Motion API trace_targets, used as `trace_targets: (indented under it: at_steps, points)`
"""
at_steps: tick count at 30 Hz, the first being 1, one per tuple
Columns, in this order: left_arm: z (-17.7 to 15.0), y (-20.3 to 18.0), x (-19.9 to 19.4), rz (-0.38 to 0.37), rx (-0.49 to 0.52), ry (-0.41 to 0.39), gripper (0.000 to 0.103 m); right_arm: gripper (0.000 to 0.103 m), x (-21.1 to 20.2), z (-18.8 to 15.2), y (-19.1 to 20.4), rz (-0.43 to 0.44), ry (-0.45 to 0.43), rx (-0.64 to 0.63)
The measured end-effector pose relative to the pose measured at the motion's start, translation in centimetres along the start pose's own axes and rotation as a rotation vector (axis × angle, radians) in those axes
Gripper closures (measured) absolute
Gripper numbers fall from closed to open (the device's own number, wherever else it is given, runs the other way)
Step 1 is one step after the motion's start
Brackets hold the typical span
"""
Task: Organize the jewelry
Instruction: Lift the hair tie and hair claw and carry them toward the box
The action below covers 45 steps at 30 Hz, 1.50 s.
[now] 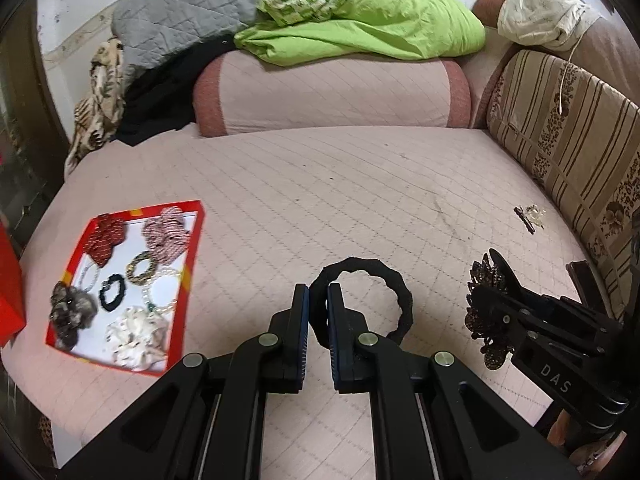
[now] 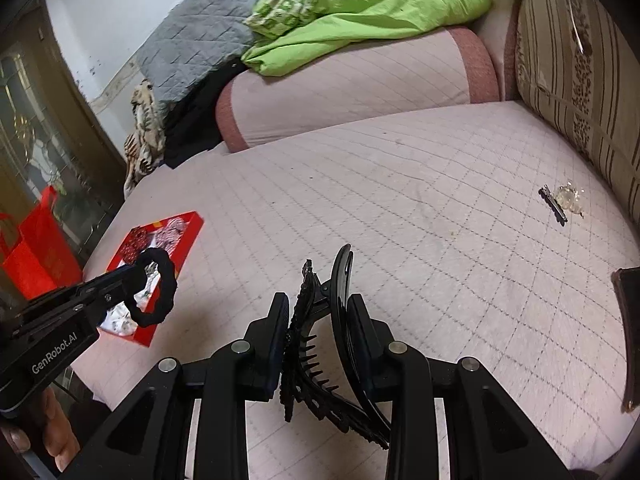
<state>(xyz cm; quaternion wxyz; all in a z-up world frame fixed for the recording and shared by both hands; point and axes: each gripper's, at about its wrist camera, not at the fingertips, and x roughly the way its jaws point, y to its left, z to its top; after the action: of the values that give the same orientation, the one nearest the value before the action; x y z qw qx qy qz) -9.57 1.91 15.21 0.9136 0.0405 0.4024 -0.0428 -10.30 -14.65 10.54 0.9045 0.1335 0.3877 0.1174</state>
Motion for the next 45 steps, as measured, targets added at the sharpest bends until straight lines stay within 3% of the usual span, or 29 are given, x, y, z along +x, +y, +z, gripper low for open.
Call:
trace_targets:
  at_steps: [17,45]
  points:
    - [-1.6,3.6,-4.4,0.06,-0.053,-0.069,0.094,0.07,-2.0,-1.6,5.2,0.017,-0.003,-0.089]
    - [-2.4,9.7,-2.8,0.069,-0.168,-0.046,0.094,0.07,0.6,-2.5,10.1,0.008,0.074,-0.185]
